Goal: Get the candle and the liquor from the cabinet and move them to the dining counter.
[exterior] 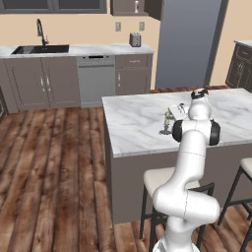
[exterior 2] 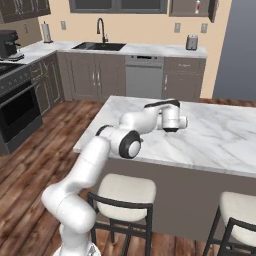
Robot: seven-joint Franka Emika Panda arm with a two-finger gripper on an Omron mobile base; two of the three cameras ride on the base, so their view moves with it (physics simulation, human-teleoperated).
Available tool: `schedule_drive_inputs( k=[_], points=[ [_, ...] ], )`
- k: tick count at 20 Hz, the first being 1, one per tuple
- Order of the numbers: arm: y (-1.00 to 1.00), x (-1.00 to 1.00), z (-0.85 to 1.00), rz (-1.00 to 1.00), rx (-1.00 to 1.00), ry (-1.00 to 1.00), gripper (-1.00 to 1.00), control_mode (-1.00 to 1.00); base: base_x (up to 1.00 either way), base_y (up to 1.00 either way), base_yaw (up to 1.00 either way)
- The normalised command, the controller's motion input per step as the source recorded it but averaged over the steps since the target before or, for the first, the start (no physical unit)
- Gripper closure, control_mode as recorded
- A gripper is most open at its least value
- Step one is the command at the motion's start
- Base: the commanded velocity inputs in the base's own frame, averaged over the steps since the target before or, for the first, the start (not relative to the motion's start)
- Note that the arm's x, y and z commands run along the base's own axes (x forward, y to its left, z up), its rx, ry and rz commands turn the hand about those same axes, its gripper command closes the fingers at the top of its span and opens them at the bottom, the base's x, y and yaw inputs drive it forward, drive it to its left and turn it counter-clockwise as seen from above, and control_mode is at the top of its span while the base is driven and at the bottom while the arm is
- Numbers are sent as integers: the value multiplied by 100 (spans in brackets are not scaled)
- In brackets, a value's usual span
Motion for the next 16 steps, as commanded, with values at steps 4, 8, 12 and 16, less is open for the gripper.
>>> schedule_drive_inputs(
  k=[4,8,12,16],
  points=[
    [15,35,-16,-9,0,0,100,-100,0,0,0],
    [17,26,-33,-7,0,0,100,-100,0,0,0],
    [20,2,-12,-2,-3,-4,100,-100,0,0,0],
    [30,0,0,0,-9,-11,100,-100,0,0,0]
  ],
)
